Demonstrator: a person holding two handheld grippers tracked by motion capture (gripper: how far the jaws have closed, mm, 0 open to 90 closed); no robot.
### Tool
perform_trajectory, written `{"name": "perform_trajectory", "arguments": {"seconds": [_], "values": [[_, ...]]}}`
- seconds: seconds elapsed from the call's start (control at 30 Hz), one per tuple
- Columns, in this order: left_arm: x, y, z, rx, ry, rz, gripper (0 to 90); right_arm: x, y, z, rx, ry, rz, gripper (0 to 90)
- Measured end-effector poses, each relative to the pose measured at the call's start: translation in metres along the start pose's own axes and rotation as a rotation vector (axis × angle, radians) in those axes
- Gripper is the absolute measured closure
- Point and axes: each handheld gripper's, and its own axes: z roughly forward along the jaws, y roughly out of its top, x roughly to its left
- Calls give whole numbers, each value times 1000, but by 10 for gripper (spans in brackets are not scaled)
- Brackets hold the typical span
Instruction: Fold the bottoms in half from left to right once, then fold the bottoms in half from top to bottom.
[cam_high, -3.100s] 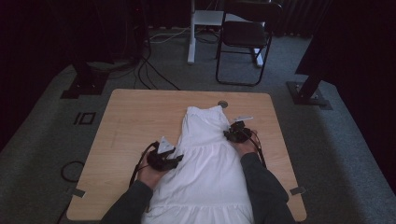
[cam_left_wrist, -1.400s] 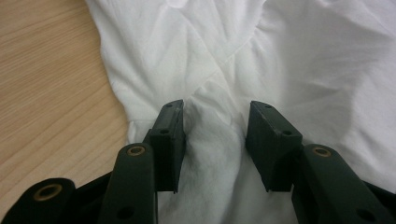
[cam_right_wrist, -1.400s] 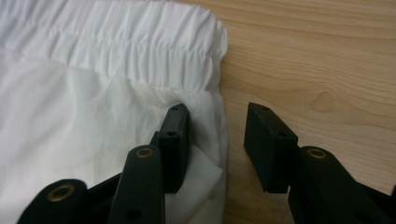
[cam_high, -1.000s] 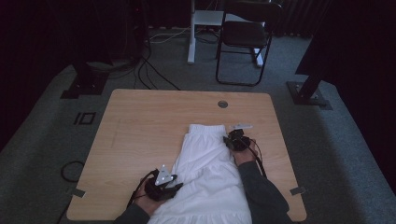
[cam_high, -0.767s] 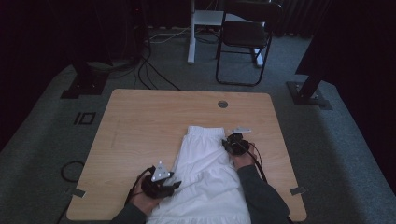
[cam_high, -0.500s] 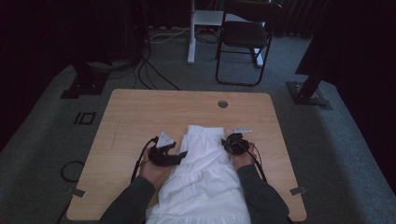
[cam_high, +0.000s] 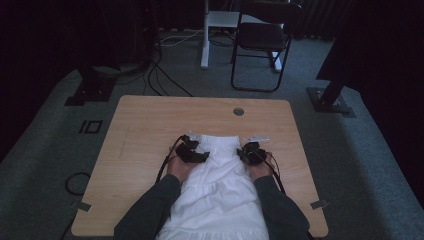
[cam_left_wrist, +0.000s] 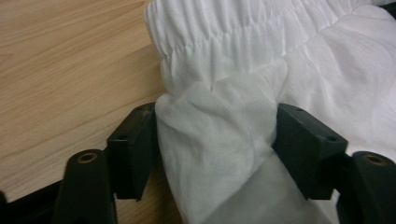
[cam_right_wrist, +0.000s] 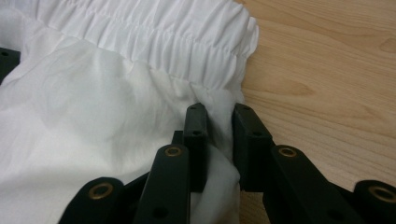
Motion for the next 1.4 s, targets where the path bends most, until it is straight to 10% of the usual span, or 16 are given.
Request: {"name": "perform_trajectory", "arguments": {"seconds": [0.23, 0.47, 0.97, 1.03, 1.17, 1.4], "values": [[-1, -1, 1, -5, 2, 23, 341, -1, 3, 0, 17, 33, 4, 678], [-2, -1, 1, -10, 4, 30, 342, -12, 14, -2, 14, 128, 61, 375], [-9, 0, 0, -3, 10, 31, 457, 8, 13, 13, 74, 14, -60, 198], [-11, -1, -1, -1, 9, 29, 480, 10, 12, 12, 71, 14, -65, 221], [-13, 0, -2, 0, -9, 18, 601, 13, 14, 8, 73, 41, -81, 550], [-7, 5, -1, 22, -77, -61, 821, 1, 21, 10, 104, 148, 25, 815]]}}
